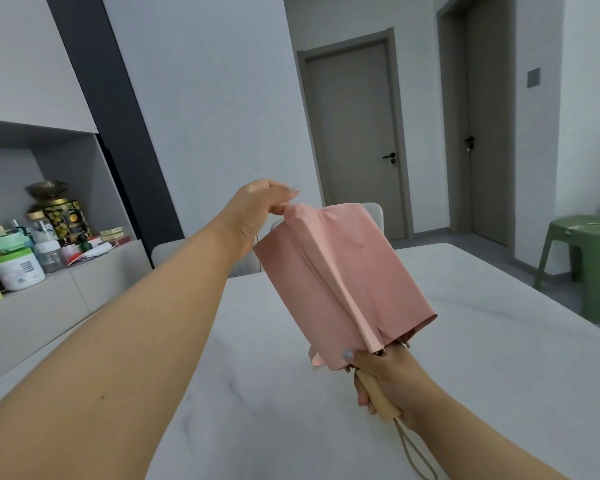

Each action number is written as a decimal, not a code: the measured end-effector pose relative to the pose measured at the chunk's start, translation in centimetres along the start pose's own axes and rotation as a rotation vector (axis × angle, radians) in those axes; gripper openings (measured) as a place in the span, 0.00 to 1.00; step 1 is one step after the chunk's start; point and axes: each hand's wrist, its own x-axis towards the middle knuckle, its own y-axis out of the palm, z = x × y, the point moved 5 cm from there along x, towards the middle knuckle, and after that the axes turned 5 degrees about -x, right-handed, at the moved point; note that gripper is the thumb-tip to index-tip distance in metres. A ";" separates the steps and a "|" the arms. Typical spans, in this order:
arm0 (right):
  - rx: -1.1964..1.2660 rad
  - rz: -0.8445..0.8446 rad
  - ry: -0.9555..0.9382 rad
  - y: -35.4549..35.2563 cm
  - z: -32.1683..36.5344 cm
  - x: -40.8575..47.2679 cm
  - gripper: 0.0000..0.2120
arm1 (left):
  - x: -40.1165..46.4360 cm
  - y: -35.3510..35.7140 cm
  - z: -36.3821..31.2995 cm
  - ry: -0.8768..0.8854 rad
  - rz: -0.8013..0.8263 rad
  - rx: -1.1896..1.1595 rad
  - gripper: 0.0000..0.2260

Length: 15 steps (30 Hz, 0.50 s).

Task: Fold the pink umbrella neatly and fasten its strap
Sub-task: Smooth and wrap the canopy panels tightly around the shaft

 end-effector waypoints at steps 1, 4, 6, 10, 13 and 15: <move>-0.017 -0.011 -0.002 0.0 -0.1 0.0 0.20 | 0.0 0.4 -0.1 -0.011 -0.022 0.079 0.13; -0.063 -0.034 0.004 -0.1 -0.2 0.2 0.23 | 0.5 0.9 -0.2 -0.013 -0.117 0.341 0.14; -0.072 -0.043 0.011 -0.2 -0.2 0.2 0.23 | 0.4 0.9 -0.5 -0.018 -0.165 0.447 0.11; -0.086 -0.035 -0.001 -0.2 0.0 0.2 0.19 | -0.1 0.8 -0.6 -0.064 -0.155 0.320 0.11; -0.127 -0.039 0.016 -0.1 0.1 0.2 0.20 | -0.4 0.6 0.3 -0.157 -0.151 0.277 0.12; -0.141 -0.029 0.006 0.1 0.2 0.2 0.24 | -0.6 0.7 0.9 -0.162 -0.154 0.242 0.07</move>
